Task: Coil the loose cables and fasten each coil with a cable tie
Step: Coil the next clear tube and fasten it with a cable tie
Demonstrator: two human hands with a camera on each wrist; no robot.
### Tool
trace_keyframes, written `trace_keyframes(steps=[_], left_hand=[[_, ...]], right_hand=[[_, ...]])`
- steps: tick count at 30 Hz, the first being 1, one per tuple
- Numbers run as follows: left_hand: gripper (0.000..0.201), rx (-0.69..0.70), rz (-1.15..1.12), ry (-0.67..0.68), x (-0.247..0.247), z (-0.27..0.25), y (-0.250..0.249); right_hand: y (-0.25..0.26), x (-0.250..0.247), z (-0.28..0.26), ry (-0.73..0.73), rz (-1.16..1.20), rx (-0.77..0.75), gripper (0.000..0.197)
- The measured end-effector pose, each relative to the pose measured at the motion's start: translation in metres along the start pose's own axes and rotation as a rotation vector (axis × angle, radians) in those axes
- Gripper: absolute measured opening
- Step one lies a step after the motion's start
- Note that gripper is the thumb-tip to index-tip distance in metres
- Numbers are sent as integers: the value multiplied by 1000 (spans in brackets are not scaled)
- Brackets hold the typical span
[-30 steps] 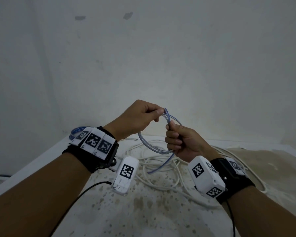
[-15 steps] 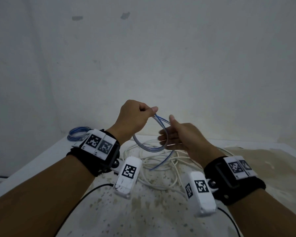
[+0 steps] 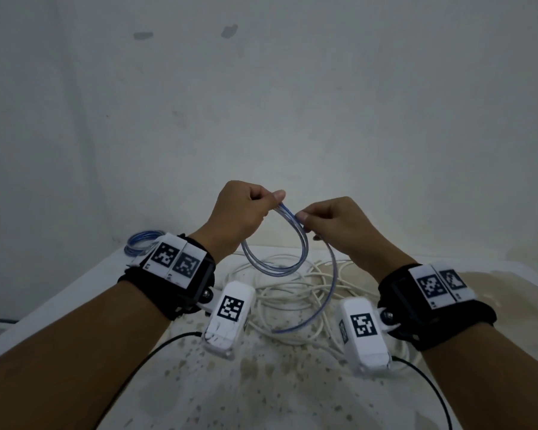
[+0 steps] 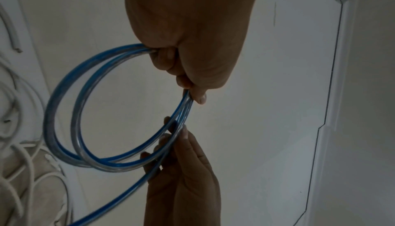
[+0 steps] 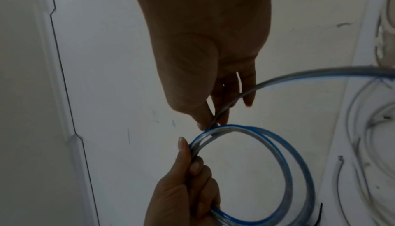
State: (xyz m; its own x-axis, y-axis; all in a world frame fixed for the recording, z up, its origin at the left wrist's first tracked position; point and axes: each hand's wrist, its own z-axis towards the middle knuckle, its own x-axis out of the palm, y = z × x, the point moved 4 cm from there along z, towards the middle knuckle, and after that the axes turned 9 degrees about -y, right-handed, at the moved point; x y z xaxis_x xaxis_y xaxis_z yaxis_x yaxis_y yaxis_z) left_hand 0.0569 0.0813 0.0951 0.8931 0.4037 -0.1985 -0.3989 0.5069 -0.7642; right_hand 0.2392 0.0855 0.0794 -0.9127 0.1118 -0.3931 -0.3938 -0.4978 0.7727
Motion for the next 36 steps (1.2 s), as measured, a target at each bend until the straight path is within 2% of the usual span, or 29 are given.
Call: trace_keyframes(steps=[5, 10, 16, 20, 29, 33, 36], left_hand=[[32, 5, -17, 17, 1, -1, 1], [32, -50, -106, 47, 5, -3, 4], [30, -47, -146, 84, 5, -4, -3], [28, 59, -60, 92, 6, -3, -17], [28, 35, -47, 98, 8, -9, -12], [29, 37, -27, 120, 9, -12, -12], [31, 27, -54, 91, 8, -13, -10]], right_hand=[[2, -2, -1, 100, 71, 24, 13], [-5, -1, -6, 169, 174, 45, 14], [3, 9, -6, 78, 144, 29, 49], [10, 28, -12, 225, 427, 200, 56], [3, 37, -19, 199, 568, 295, 47], [-1, 34, -22, 283, 601, 389, 45], [-4, 35, -23, 348, 731, 457, 41]])
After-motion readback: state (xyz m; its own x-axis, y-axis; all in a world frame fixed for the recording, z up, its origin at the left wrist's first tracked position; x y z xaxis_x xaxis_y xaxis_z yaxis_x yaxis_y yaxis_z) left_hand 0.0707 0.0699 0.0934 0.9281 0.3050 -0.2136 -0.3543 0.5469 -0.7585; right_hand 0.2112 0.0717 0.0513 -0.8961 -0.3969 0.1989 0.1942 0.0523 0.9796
